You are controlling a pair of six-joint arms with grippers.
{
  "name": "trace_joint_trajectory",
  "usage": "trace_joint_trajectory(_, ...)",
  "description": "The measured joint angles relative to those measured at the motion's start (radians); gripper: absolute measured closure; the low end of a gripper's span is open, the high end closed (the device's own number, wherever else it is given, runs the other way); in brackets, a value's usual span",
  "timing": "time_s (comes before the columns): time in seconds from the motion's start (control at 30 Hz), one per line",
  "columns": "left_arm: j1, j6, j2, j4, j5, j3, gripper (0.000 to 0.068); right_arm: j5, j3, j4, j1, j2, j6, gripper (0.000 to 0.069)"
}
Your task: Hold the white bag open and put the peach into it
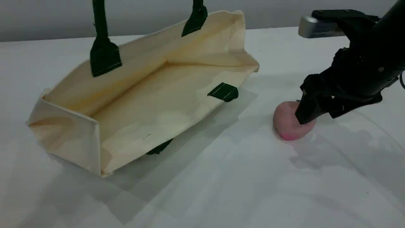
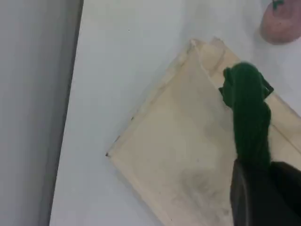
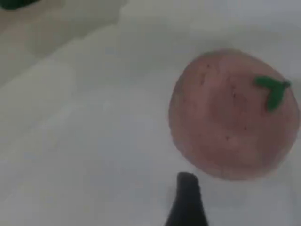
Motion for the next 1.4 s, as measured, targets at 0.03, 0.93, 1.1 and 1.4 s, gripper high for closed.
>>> trace_joint_trajectory(0.03, 0.0, 0.0, 0.0, 0.0, 0.0, 0.0, 0.0594, -0.006, -0.003, 0.016, 0.0, 0.0, -0.015, 0.0195)
trace_joint_trajectory(0.93, 0.0, -0.003, 0.0, 0.005, 0.0, 0.0, 0.0596, -0.05, -0.088, 0.102, 0.0, 0.108, -0.098, 0.0193)
trace_joint_trajectory(1.1, 0.0, -0.004, 0.0, 0.023, 0.0, 0.0, 0.0596, -0.046, -0.088, 0.106, 0.0, 0.135, -0.098, 0.0191)
trace_joint_trajectory(1.4, 0.0, -0.004, 0.0, 0.023, 0.0, 0.0, 0.0596, -0.021, -0.089, 0.137, 0.0, 0.177, -0.098, 0.0222)
